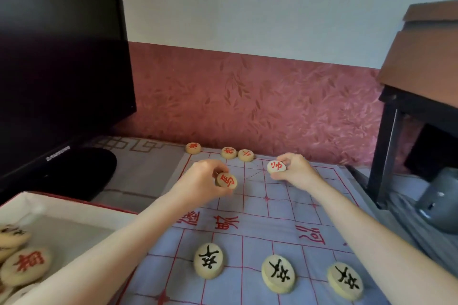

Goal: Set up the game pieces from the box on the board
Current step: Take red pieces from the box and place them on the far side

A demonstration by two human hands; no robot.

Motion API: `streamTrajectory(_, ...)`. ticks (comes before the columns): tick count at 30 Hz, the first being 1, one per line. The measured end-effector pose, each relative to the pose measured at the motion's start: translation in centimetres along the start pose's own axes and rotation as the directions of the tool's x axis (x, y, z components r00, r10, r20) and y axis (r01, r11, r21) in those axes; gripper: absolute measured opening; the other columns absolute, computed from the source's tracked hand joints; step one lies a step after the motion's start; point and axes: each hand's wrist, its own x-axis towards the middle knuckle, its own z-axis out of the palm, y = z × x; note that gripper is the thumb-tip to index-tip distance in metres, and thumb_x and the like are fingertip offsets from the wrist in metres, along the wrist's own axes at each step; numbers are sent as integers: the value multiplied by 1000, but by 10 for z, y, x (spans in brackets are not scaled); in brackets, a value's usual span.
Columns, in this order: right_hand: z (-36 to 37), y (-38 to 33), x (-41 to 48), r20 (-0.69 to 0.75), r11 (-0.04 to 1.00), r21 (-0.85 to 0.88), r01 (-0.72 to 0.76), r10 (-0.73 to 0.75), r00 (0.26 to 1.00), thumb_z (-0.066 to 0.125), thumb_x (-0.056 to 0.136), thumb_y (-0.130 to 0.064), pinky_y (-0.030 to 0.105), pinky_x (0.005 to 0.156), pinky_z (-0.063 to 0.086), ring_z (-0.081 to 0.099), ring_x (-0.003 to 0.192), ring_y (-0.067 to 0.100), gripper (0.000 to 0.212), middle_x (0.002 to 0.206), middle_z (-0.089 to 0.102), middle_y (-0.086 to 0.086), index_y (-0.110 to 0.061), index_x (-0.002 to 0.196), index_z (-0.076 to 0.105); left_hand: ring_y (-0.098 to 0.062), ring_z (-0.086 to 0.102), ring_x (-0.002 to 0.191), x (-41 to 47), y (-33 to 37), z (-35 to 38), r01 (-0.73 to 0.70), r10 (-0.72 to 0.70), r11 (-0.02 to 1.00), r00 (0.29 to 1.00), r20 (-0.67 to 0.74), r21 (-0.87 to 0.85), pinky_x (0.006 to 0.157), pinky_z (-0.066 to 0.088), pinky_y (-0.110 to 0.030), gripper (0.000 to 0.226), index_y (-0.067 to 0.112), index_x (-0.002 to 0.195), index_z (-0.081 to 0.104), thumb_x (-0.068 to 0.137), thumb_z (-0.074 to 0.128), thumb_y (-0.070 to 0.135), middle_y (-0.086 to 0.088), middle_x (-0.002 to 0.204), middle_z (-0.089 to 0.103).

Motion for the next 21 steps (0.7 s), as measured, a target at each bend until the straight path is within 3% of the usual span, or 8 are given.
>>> streamTrajectory(4, 4, 4, 45, -14, 998, -65, -16, 16, 1000, 81, 64, -4, 28, 92, 43, 56, 108, 24, 58, 112, 62, 9, -6, 118, 60, -4, 57, 92, 16, -3, 7, 2, -2, 1000, 1000, 14, -12, 76, 40, -11, 40, 23, 107, 61, 70, 76, 32, 9, 98, 63)
streamTrajectory(6, 10, 3, 61, -7, 996, -83, -31, 30, 1000, 82, 63, -6, 33, 99, 42, 54, 114, 28, 60, 120, 60, 12, -9, 119, 60, -2, 56, 91, 19, -6, 7, -4, 4, 1000, 1000, 16, -5, 71, 38, -6, 41, 23, 108, 60, 70, 76, 32, 11, 97, 62)
streamTrajectory(15, 32, 7, 88, 2, 996, -76, -56, 56, 998, 83, 64, -11, 32, 95, 45, 56, 111, 27, 57, 118, 62, 13, -5, 116, 61, 9, 54, 84, 20, -26, 0, 34, -34, 999, 999, 7, -16, 68, 37, 4, 42, 26, 105, 61, 67, 79, 29, 18, 89, 60)
streamTrajectory(21, 33, 10, 87, -5, 992, -115, -43, 42, 999, 83, 64, -25, 41, 104, 39, 48, 120, 30, 68, 126, 57, 12, -8, 124, 56, 1, 56, 85, 34, -37, -2, 57, -58, 998, 998, -29, -28, 63, 35, 4, 46, 23, 107, 62, 65, 80, 27, 12, 94, 62)
